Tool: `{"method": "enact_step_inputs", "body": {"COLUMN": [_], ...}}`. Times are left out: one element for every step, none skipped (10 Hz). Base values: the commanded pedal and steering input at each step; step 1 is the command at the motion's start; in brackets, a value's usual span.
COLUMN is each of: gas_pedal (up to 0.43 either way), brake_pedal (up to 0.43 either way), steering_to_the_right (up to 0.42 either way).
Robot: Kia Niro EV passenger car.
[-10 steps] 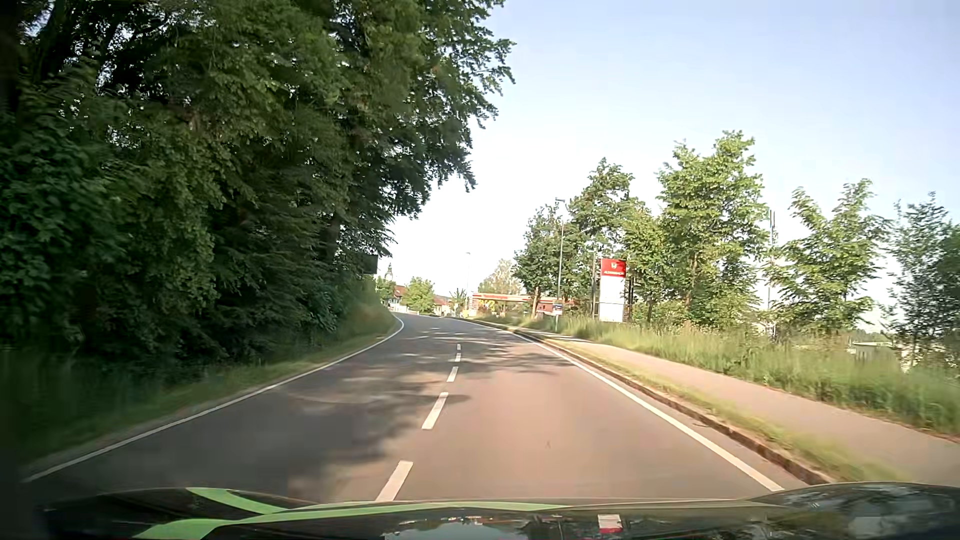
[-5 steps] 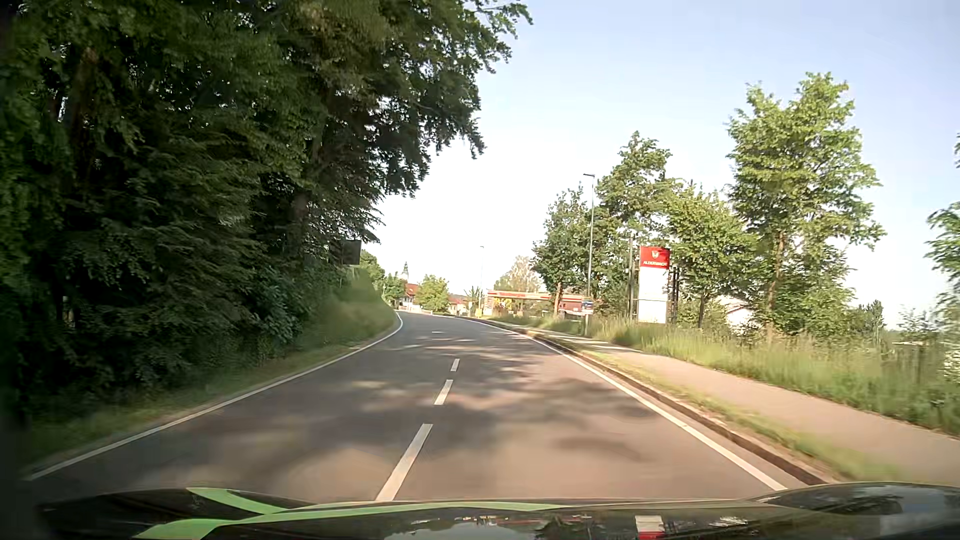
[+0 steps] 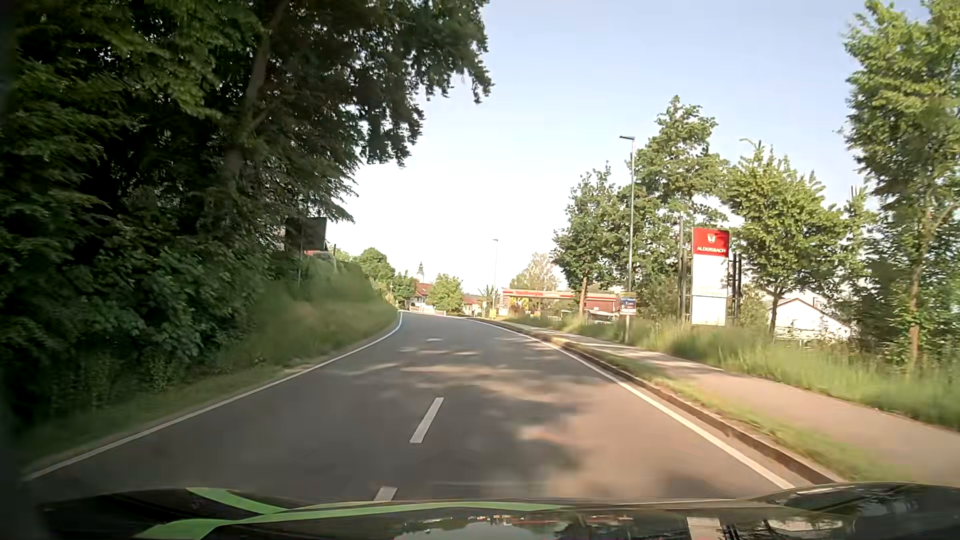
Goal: Follow the waypoints while adhering to traffic rules and regulations
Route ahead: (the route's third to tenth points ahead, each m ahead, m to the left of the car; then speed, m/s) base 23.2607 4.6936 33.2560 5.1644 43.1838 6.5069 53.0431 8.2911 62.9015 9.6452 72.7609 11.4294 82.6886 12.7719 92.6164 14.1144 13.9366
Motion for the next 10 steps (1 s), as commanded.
{"method": "enact_step_inputs", "body": {"gas_pedal": [0.047,0.067,0.079,0.087,0.087,0.098,0.098,0.098,0.098,0.098], "brake_pedal": [0.0,0.0,0.0,0.0,0.0,0.0,0.0,0.0,0.0,0.0], "steering_to_the_right": [-0.019,-0.019,-0.019,-0.019,-0.019,-0.019,-0.019,-0.018,-0.018,-0.018]}}
